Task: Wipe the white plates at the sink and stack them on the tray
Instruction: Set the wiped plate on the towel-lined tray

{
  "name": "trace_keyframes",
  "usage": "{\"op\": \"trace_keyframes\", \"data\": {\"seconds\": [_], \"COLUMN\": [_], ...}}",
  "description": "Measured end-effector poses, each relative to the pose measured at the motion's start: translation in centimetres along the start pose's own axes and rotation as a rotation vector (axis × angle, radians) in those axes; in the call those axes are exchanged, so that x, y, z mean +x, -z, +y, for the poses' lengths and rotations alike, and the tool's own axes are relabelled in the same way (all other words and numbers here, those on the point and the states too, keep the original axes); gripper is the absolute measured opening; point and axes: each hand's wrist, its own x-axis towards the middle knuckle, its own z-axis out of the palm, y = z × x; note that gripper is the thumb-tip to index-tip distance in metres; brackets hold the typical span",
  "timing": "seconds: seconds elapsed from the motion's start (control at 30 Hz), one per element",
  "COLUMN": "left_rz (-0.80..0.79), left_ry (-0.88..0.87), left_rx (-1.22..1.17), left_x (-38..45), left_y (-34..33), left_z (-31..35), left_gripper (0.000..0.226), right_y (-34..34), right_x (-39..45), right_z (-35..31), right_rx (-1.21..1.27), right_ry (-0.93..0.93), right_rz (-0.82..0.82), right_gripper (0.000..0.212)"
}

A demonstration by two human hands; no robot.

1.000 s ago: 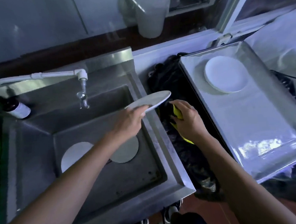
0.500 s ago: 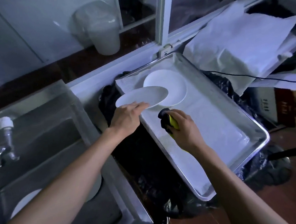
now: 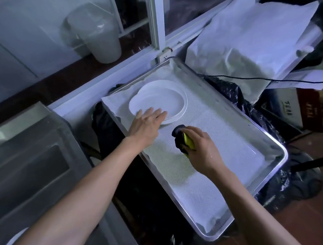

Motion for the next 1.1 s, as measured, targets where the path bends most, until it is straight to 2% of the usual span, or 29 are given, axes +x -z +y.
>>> {"op": "trace_keyframes", "data": {"seconds": [0.13,0.27,0.4,0.63,0.9,1.0,1.1], "left_rz": [-0.104,-0.136,-0.148,-0.206,-0.172,-0.120,-0.073], "left_ry": [-0.009,-0.006,0.004,0.045,0.064,0.065,0.108], "left_rx": [0.095,0.112,0.091,0.062,0.001,-0.050,-0.097], "left_x": [1.8,2.9,3.8,4.3,3.5,1.5,-1.8], "left_y": [-0.5,-1.2,-1.8,-3.1,-1.5,-0.2,1.1], "left_z": [0.2,0.6,1.3,2.3,2.4,2.2,1.6], "left_gripper": [0.074,0.075,0.057,0.054,0.040,0.029,0.028], "right_y": [-0.1,-0.3,-0.6,-1.0,-1.3,-1.0,-0.7], "right_x": [0.4,0.6,0.5,0.0,-0.6,-0.9,-1.0], "right_z": [0.7,1.2,1.5,2.1,2.2,1.7,0.3], "right_rx": [0.006,0.011,0.009,0.026,0.035,0.054,0.076], "right_ry": [-0.017,-0.036,-0.030,-0.066,-0.076,-0.079,-0.059], "right_rz": [-0.019,-0.023,-0.035,-0.035,-0.025,-0.027,-0.041], "right_gripper": [0.053,0.054,0.050,0.051,0.051,0.052,0.051]}}
